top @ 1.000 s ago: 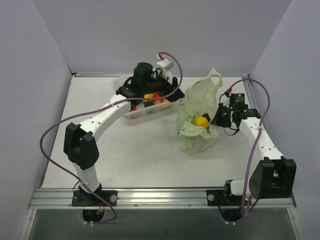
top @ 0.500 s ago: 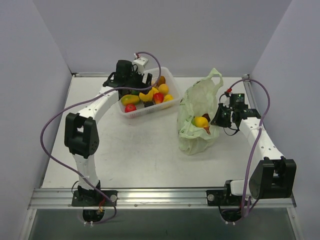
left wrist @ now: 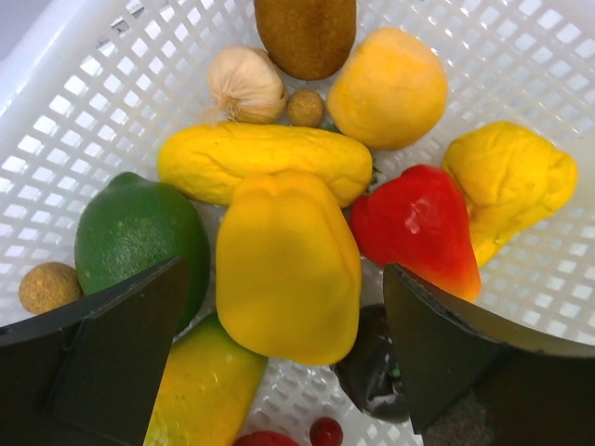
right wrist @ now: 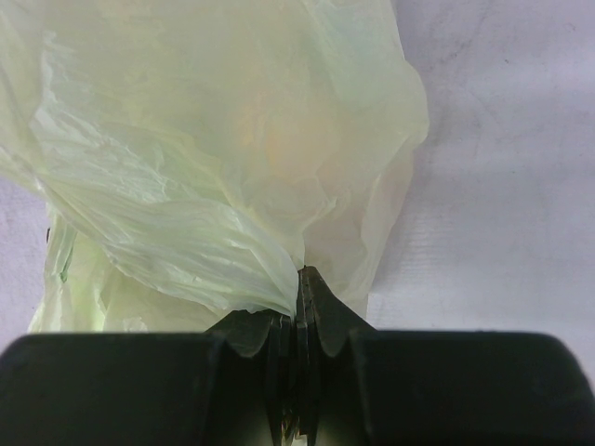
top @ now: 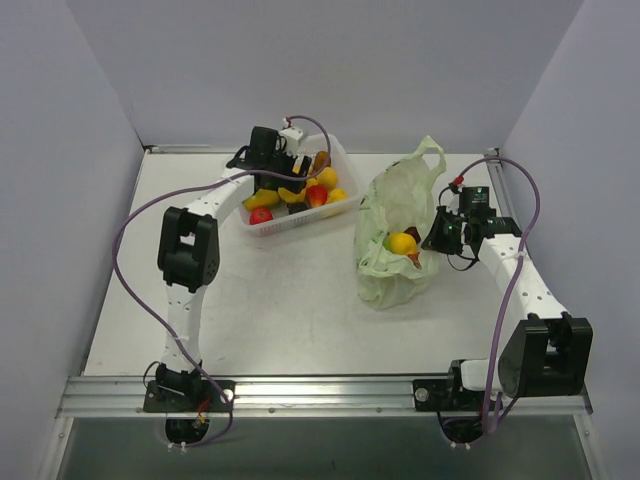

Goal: Place the fake fruits into the plastic bag and tie a complex knot

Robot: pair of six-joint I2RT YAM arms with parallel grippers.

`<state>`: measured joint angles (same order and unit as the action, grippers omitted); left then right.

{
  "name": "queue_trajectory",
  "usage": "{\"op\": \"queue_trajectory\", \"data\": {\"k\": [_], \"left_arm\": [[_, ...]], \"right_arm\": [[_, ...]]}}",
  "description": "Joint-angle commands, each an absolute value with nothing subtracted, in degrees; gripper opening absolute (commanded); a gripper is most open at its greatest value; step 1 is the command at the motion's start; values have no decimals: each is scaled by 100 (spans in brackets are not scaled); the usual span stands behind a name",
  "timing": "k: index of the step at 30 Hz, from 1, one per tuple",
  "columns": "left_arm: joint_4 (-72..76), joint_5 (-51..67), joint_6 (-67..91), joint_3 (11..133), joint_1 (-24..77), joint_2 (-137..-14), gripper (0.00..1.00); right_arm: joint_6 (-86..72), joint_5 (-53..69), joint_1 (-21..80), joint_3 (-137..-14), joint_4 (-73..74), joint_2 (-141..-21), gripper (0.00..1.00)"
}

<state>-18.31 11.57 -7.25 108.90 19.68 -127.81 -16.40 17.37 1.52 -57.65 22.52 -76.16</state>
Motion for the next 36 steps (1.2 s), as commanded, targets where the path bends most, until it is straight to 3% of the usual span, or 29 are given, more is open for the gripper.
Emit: {"op": "queue_trajectory", "data": {"k": [1, 7, 11, 19, 26, 36], "left_arm": [[-1872, 1037, -818, 11373, 1925, -12990, 97], [-1951, 1037, -633, 11540, 1925, -13210, 97], [-1951, 1230, -493, 11487, 1925, -13219, 92], [-1855, 1494, -246, 11233, 1890, -12815, 59], [-1907, 1572, -281, 11390, 1863, -11901, 39], [-1671, 3313, 974, 10681, 2469, -10628, 39]], "right_arm": [[-1600, 1714, 123, -5836, 2347, -7611, 0], [-1573, 1696, 123, -5836, 2364, -7611, 0], [-1582, 1714, 123, -5836, 2373, -7611, 0], [-1556, 1740, 123, -5801, 2373, -7568, 0], [-1582, 1811, 132, -5801, 2355, -7541, 0], [-1643, 1942, 123, -5836, 2303, -7523, 0]]}}
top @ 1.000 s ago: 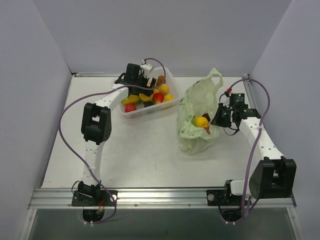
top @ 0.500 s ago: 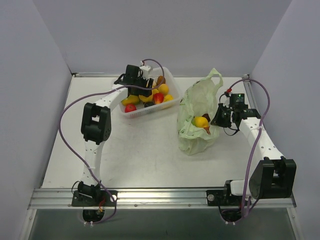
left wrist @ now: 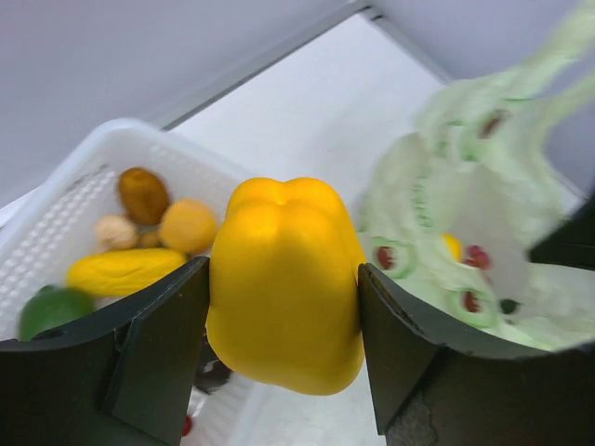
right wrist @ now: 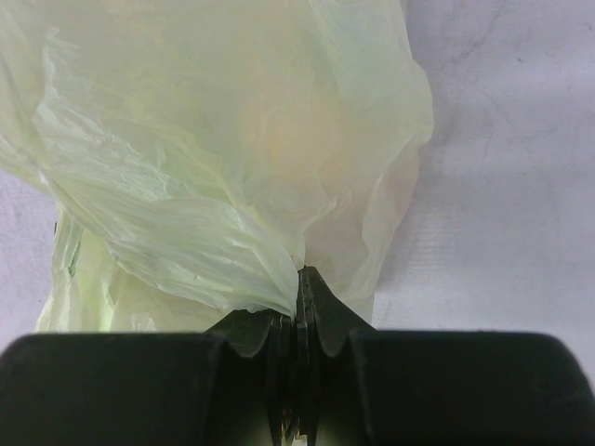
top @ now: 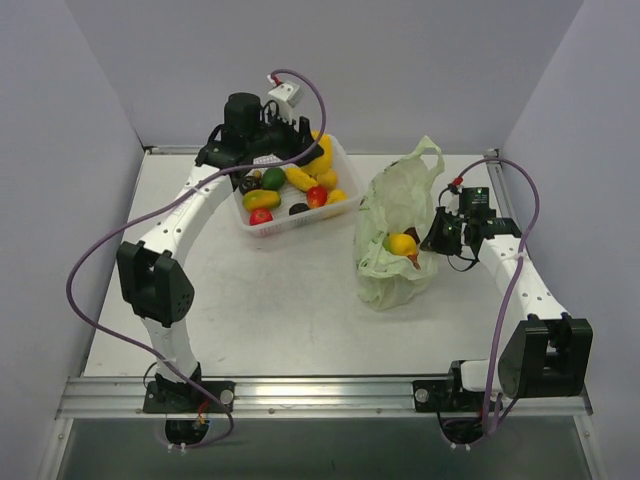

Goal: Place the fake fruits into the plastic bag and tie a complex knot

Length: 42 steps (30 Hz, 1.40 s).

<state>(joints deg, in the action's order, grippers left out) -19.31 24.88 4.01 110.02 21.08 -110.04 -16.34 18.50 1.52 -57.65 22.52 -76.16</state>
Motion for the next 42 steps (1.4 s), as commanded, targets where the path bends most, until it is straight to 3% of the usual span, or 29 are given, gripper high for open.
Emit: {"op": "queue_trajectory", "data": {"k": [1, 6, 11, 18, 22, 23, 25, 33, 40, 42], "left_arm": [[-1400, 3366, 1080, 10548, 2583, -10530, 41], [-573, 3288, 1616, 10152, 3732, -10222, 43], [-343, 2866, 1670, 10502, 4454, -10756, 42], [-149, 2461, 1723, 10749, 4737, -11513, 47], [-228, 2215, 1556, 11021, 4729, -11768, 63], [-281, 2345, 1521, 11108, 4737, -11856, 79], [-675, 2557, 1346, 11504, 4737, -11926, 98], [-1178, 3329, 1195, 10988, 4290, -10707, 97], [-1371, 4707, 1136, 9160, 3218, -9002, 97], [-1589, 4877, 889, 8483, 3016, -8448, 97]], "right_arm": [[-1644, 1942, 123, -5836, 2303, -7532, 0], [-1775, 2013, 123, -5862, 2329, -7550, 0], [-1889, 2065, 106, -5845, 2338, -7532, 0], [-2100, 2180, 18, -5801, 2513, -7366, 0], [-2083, 2215, -122, -5775, 2654, -7269, 0], [-2083, 2224, -132, -5766, 2689, -7251, 0], [-2092, 2259, -132, -5739, 2698, -7242, 0], [-2188, 2934, -123, -5310, 2497, -7006, 0], [-2434, 3909, 359, -4764, 2031, -6566, 0], [-2513, 4200, 763, -4676, 1891, -6478, 8]]}}
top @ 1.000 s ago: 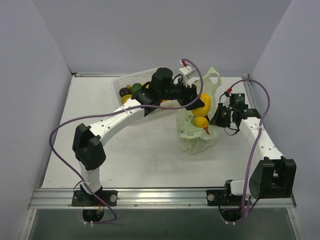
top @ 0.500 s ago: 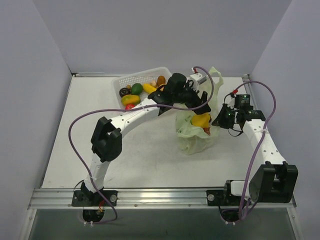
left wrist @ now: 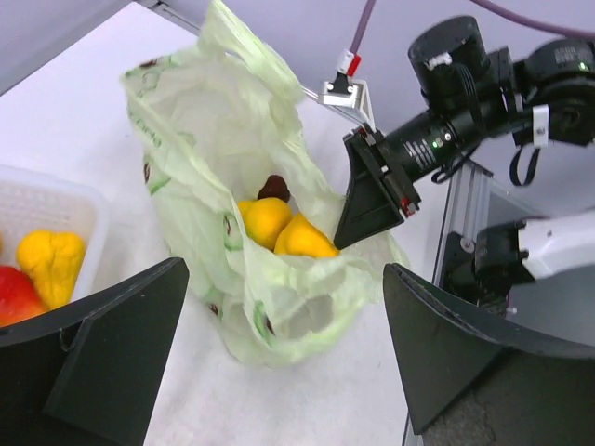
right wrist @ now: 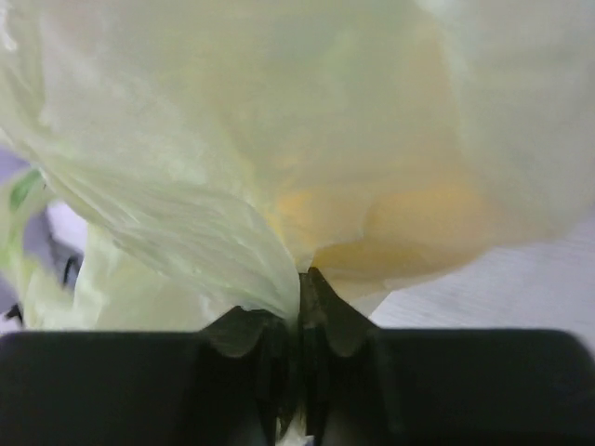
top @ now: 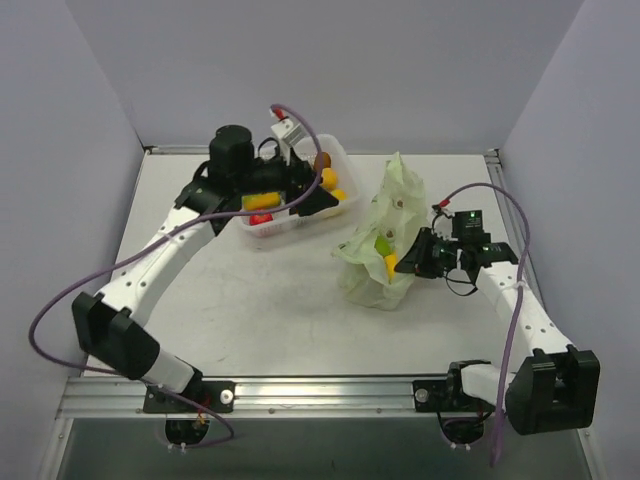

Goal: Place the fake fruits into the plastic bag and tie a complex knot

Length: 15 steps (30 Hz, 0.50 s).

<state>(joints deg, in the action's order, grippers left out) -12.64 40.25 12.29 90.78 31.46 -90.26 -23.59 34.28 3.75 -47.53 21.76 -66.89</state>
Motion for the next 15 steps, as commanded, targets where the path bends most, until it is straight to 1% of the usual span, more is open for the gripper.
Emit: {"op": "queue_trajectory", "data": {"k": [1, 2, 3, 5, 8, 9, 11, 12, 13, 14, 15], "left_arm": [[-1713, 5087, 540, 8255, 2849, -8142, 97], [-1862, 5071, 319, 8018, 2822, -7999, 97], [-2194, 5002, 38, 7894, 2804, -7868, 98], [-2329, 4765, -210, 7683, 2786, -7542, 97], [-2277, 4484, -27, 7270, 2786, -7234, 98], [-2094, 4404, 374, 7086, 2795, -7190, 97], [-1865, 4150, 745, 6874, 2838, -7102, 97], [-1707, 3783, 1078, 6803, 2865, -7084, 97], [-1653, 3649, 1238, 6707, 2909, -7101, 97], [-1618, 3569, 1378, 6680, 2953, -7119, 97], [-1591, 3351, 1711, 6645, 2979, -7137, 98]], "right_arm": [[-2548, 4427, 913, -4658, 1829, -6425, 15], [-2505, 4482, 1175, -4658, 1802, -6303, 38], [-2435, 4526, 1221, -4667, 1845, -6241, 48], [-2058, 4553, 1187, -4885, 2064, -6048, 60], [-1165, 4142, 1038, -5281, 2951, -5758, 62], [-995, 3992, 854, -5526, 3310, -5670, 62], [-609, 3763, 590, -5729, 3558, -5451, 60], [-519, 3692, 276, -5913, 3716, -5380, 60], [-458, 3526, 185, -6028, 3761, -5318, 59], [-414, 3316, 106, -6116, 3788, -5239, 57], [-309, 2861, 79, -6317, 3797, -5203, 57]]}}
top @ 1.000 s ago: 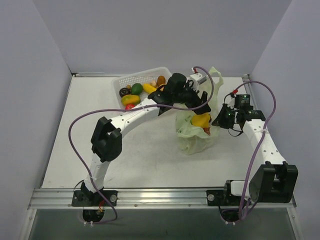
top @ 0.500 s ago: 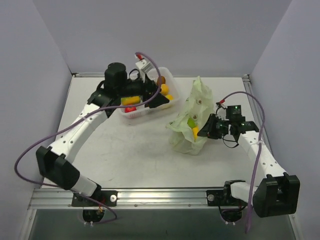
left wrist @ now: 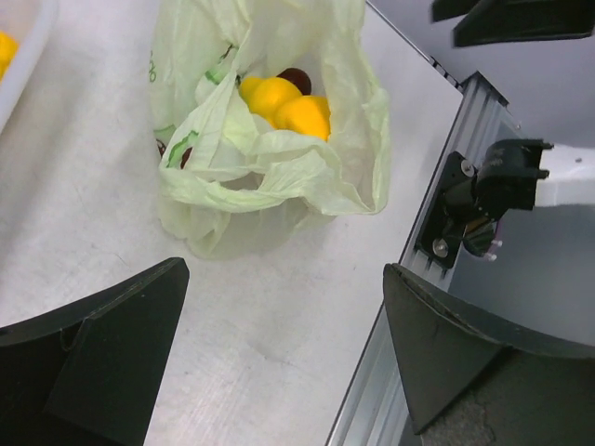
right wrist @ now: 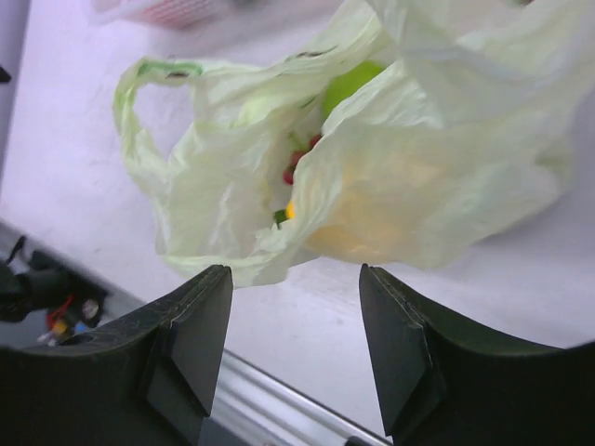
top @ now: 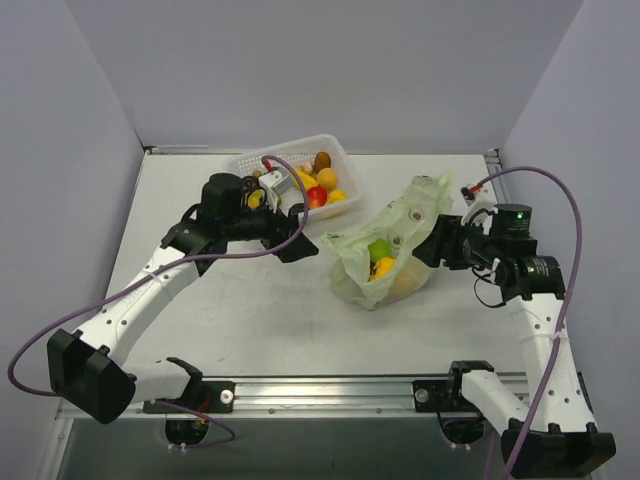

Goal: Place the fake fruits into the plastic bag and tie a complex knot

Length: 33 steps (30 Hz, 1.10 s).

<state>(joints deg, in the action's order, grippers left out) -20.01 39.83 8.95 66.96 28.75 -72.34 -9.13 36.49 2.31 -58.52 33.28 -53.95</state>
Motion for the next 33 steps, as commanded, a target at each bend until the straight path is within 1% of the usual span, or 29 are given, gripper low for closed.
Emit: {"op": "queue_trajectory", "data": {"k": [1, 5, 7, 10, 11, 14, 18, 21, 25, 27, 29, 30, 31, 32, 33], "left_arm": [[-1547, 3270, 1949, 6505, 2997, -7145, 97], [-933, 3120, 2969, 6021, 3225, -7058, 97], [-686, 3033, 3216, 6064, 3506, -7223, 97], [-230, 2918, 3690, 6056, 3656, -7504, 97], [-89, 2927, 3813, 6099, 3656, -7602, 97], [158, 3093, 4104, 6231, 3656, -7997, 96], [211, 3182, 4402, 6416, 3718, -8393, 94], [369, 3024, 4570, 6399, 3727, -8525, 91], [326, 2734, 4614, 6460, 3735, -8657, 84], [290, 2663, 4649, 6451, 3735, -8657, 80], [351, 2637, 4641, 6512, 3718, -8666, 75], [360, 2628, 4615, 6574, 3692, -8675, 69], [369, 2654, 4606, 6609, 3674, -8684, 52], [369, 2707, 4588, 6705, 3648, -8675, 41], [343, 2759, 4562, 6741, 3560, -8675, 33]], "right_arm": [[-273, 2674, 36, -6424, 3797, -5186, 56], [-211, 2005, 18, -6802, 3587, -5325, 58], [-228, 1654, 9, -7021, 3323, -5475, 59], [-255, 1355, 18, -7329, 3094, -5923, 61], [-255, 1336, 18, -7530, 2989, -6159, 66], [-246, 1415, 18, -7839, 2726, -6590, 71], [-281, 1371, 18, -8155, 2470, -7065, 72], [-360, 1494, 18, -8366, 2478, -7408, 70], [-422, 1766, 18, -8341, 2382, -7506, 57], [-466, 1898, 9, -8306, 2321, -7471, 55], [-492, 1968, 18, -8253, 2259, -7410, 45], [-483, 2004, 9, -8244, 2241, -7409, 38], [-483, 2047, 17, -8244, 2233, -7400, 32], [-492, 2057, 18, -8262, 2232, -7374, 18], [-510, 2065, 18, -8279, 2232, -7357, 12]]}}
